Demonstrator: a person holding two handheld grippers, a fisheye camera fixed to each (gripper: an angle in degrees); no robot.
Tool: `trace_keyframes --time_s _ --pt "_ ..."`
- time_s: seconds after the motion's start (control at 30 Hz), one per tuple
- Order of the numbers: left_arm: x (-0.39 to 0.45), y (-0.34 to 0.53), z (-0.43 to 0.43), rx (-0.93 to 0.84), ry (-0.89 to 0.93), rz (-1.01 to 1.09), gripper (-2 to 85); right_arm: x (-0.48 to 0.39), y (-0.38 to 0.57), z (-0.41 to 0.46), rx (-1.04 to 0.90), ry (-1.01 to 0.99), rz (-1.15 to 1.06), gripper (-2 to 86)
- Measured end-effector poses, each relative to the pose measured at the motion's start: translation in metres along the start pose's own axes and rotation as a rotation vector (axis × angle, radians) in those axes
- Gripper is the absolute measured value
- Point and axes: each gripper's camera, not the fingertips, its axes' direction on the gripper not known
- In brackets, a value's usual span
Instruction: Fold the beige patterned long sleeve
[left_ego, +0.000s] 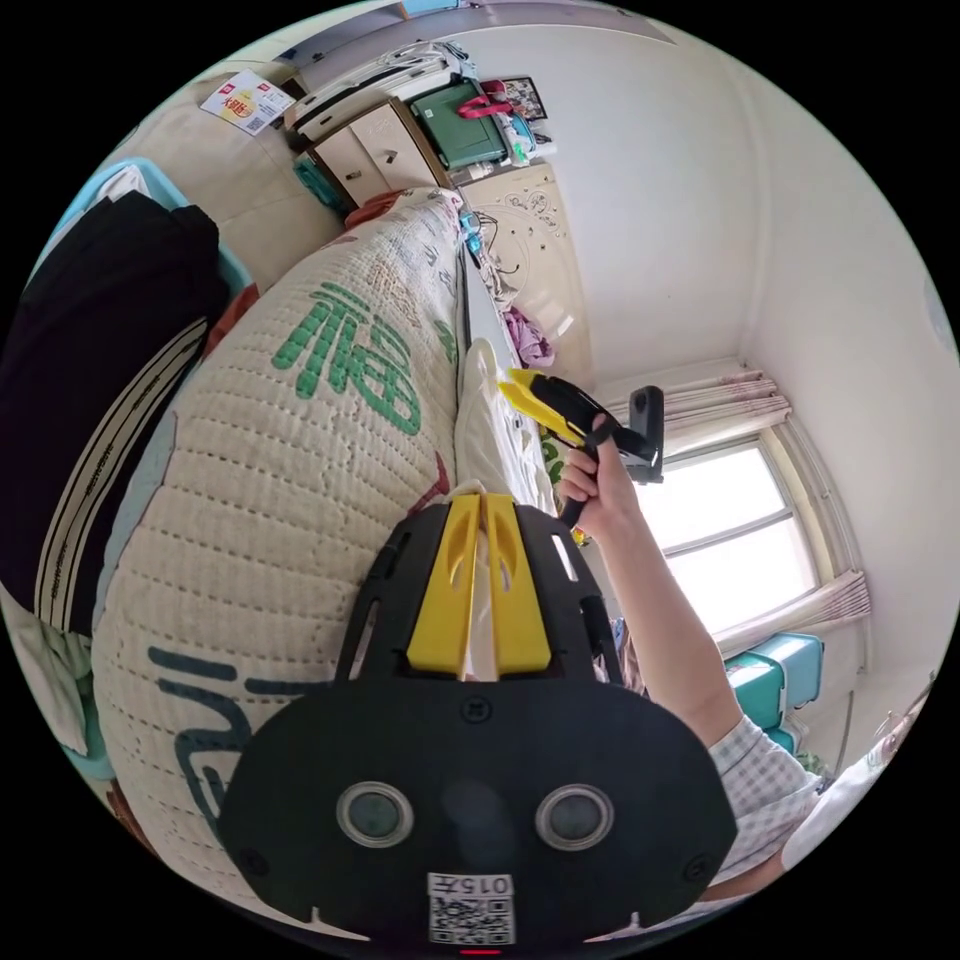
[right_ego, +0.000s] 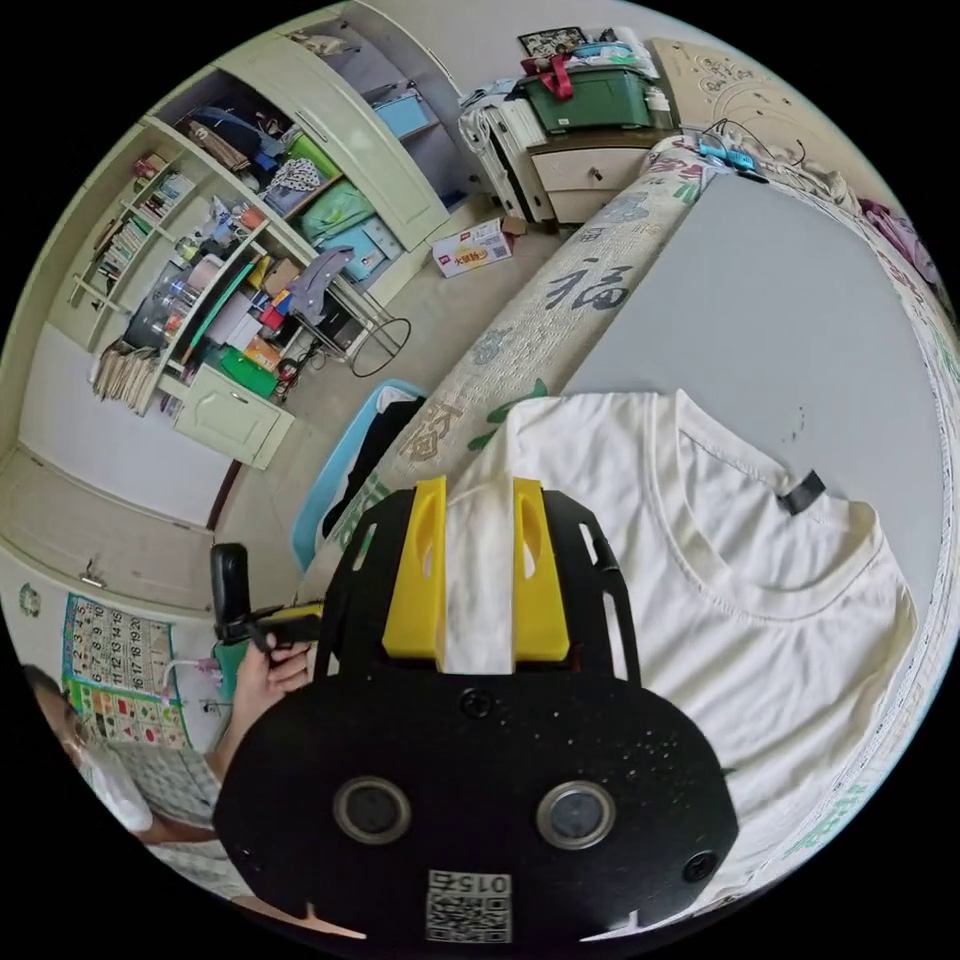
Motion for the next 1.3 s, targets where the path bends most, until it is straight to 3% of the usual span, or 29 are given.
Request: trace_keyframes --time_s 0.1,0.57,0.8,0.97,1.3 --pt "0.001 0.002 0.000 0.003 0.000 -0.001 -0.6 -0.006 -0.007 0.007 -0.017 0.103 0.010 9.4" --pt "-0.004 0.010 -0.005 0.037 0.023 -0.010 -0.6 -0.041 -0.020 0.022 -0.081 0.218 -0.008 10.1" --pt "-0.004 0.013 -0.010 0.084 0.010 -0.002 -0.6 -0.056 -0.019 0.022 -0.057 0.258 -0.042 2.2" --pt "0.022 0.021 -0.019 0.184 -0.134 0.098 -0.7 -0.066 -0.023 0.024 0.002 0.348 -0.033 1.1" --pt "0.020 0.027 -0.025 0.277 -0.221 0.080 -0.8 -0.064 -0.023 0.043 0.032 0.389 -0.022 2.4"
